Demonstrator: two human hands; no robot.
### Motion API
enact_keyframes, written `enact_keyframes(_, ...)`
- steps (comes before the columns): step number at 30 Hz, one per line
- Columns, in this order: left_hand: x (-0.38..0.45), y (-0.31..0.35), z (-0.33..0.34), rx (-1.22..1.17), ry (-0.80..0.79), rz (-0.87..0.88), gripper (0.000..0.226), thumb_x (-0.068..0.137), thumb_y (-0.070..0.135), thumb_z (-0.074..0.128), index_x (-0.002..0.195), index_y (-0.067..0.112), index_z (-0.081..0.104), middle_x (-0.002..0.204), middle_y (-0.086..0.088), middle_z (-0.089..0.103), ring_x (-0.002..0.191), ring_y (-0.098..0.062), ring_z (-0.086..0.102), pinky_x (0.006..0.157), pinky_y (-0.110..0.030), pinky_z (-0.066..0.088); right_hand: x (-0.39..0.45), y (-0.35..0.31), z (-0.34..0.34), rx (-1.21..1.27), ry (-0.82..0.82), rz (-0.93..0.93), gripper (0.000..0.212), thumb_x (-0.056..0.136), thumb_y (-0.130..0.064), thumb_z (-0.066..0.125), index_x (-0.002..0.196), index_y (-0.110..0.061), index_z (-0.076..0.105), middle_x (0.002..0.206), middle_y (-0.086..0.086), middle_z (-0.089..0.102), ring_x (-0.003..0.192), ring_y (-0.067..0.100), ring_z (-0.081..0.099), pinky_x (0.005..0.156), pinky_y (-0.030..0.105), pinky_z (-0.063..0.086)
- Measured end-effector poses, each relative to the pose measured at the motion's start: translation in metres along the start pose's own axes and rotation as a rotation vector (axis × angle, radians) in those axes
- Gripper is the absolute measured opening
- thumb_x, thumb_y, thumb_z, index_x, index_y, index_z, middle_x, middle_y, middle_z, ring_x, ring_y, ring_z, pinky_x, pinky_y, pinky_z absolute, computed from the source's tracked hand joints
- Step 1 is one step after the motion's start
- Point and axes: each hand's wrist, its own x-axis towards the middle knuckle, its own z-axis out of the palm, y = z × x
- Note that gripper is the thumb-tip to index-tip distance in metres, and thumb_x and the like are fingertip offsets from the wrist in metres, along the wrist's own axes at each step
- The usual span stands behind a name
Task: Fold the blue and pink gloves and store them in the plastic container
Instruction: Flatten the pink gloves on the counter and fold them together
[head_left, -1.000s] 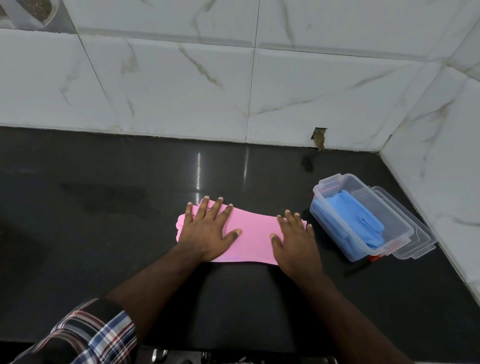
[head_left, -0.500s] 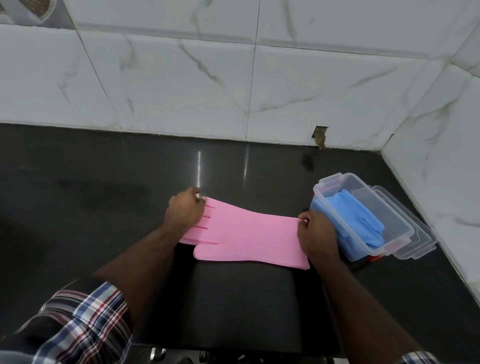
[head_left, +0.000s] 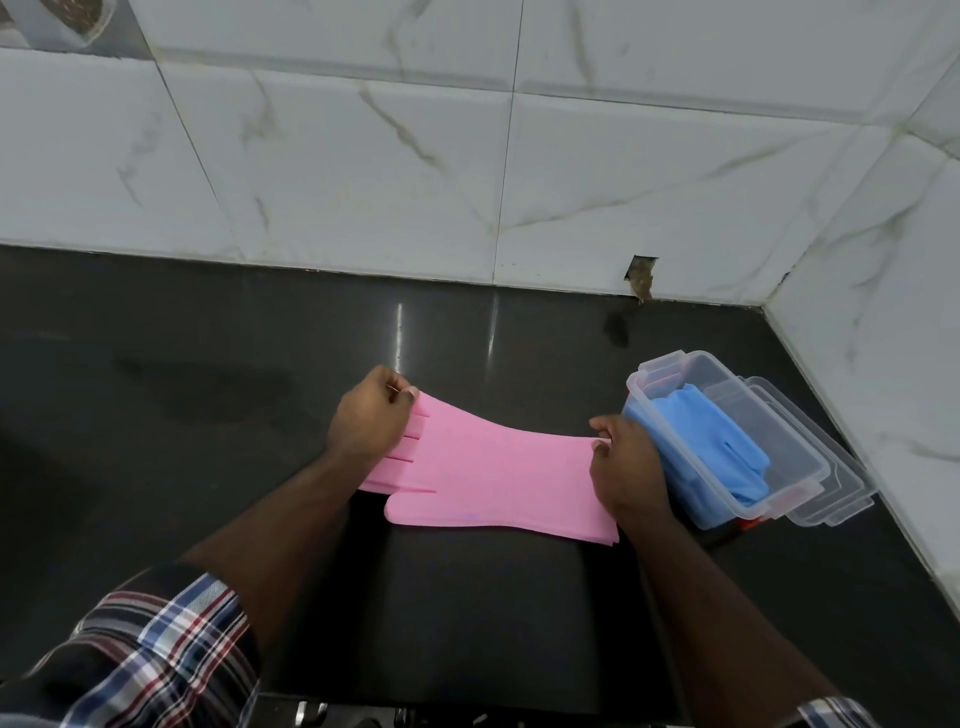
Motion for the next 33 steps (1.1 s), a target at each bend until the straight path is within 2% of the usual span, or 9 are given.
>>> enact_keyframes(8,0.003,-0.001,-0.004,0.009,0.009,0.002,0.009,0.094,0.035,0.06,0.091,0.026,0.061,0.093,0.007,0.068,0.091,-0.018,0.063,0.081,-0.035,0.05,0.007,0.002,0.004,-0.138,-0.047,-0.004,0.03,0.096,-0.016,0.059,0.125,-0.017,0.06,0.128,0.001,0.062,0.118,0.021,0.06,0.102,0.032,0.046)
enact_keyframes(12,0.004,-0.003,-0.001,0.032,-0.009,0.014,0.011,0.096,0.037,0.057,0.096,0.028,0.063,0.098,0.006,0.07,0.097,-0.02,0.065,0.087,-0.04,0.053,0.006,0.002,0.004,-0.226,-0.064,-0.066,0.028,0.096,-0.019,0.057,0.124,-0.016,0.062,0.125,0.002,0.064,0.113,0.02,0.061,0.1,0.033,0.048)
enact_keyframes(16,-0.005,-0.003,0.002,0.306,0.061,0.17,0.031,0.097,0.034,0.053,0.125,0.03,0.063,0.126,0.007,0.067,0.121,-0.025,0.056,0.101,-0.047,0.044,-0.008,0.002,0.001,-0.352,0.001,-0.166,0.031,0.095,-0.029,0.055,0.123,-0.018,0.065,0.125,0.003,0.064,0.112,0.021,0.059,0.1,0.036,0.048)
enact_keyframes(19,-0.022,0.006,0.015,0.437,0.052,0.411,0.037,0.093,0.032,0.054,0.13,0.031,0.061,0.135,0.009,0.061,0.13,-0.021,0.051,0.105,-0.046,0.034,-0.014,-0.004,0.004,-0.382,0.052,-0.278,0.036,0.094,-0.032,0.055,0.125,-0.019,0.065,0.129,0.005,0.063,0.116,0.024,0.058,0.101,0.039,0.046)
enact_keyframes(22,-0.033,0.014,0.035,0.555,-0.093,0.619,0.049,0.091,0.046,0.041,0.132,0.028,0.061,0.141,0.006,0.059,0.135,-0.022,0.048,0.112,-0.046,0.031,-0.022,-0.018,0.017,-0.23,-0.074,-0.404,0.038,0.097,-0.028,0.05,0.132,-0.017,0.061,0.14,0.004,0.057,0.129,0.022,0.051,0.11,0.037,0.037)
enact_keyframes(24,-0.036,0.015,0.043,0.671,-0.211,0.63,0.063,0.09,0.059,0.028,0.14,0.03,0.052,0.151,0.005,0.048,0.144,-0.023,0.037,0.118,-0.049,0.023,-0.028,-0.023,0.027,-0.198,-0.158,-0.439,0.041,0.1,-0.029,0.044,0.137,-0.019,0.056,0.148,0.002,0.049,0.138,0.02,0.042,0.116,0.035,0.027)
enact_keyframes(26,-0.039,0.008,0.048,0.736,-0.279,0.605,0.067,0.092,0.066,0.023,0.149,0.033,0.038,0.161,0.004,0.034,0.15,-0.026,0.023,0.121,-0.053,0.013,-0.031,-0.022,0.035,-0.232,-0.219,-0.42,0.045,0.103,-0.035,0.036,0.146,-0.024,0.044,0.157,-0.002,0.035,0.147,0.019,0.026,0.12,0.038,0.017)
enact_keyframes(29,-0.041,-0.002,0.049,0.76,-0.291,0.596,0.07,0.093,0.07,0.017,0.155,0.037,0.024,0.166,0.003,0.022,0.154,-0.025,0.012,0.122,-0.054,0.003,-0.033,-0.017,0.038,-0.276,-0.271,-0.395,0.049,0.104,-0.04,0.027,0.152,-0.028,0.03,0.163,-0.005,0.019,0.151,0.017,0.011,0.121,0.041,0.005)
enact_keyframes(33,-0.044,-0.005,0.05,0.76,-0.287,0.586,0.072,0.093,0.071,0.011,0.157,0.039,0.016,0.167,0.005,0.016,0.155,-0.022,0.006,0.123,-0.053,-0.001,-0.034,-0.017,0.037,-0.301,-0.275,-0.38,0.051,0.104,-0.042,0.023,0.154,-0.03,0.025,0.165,-0.005,0.013,0.152,0.016,0.006,0.121,0.04,0.0)
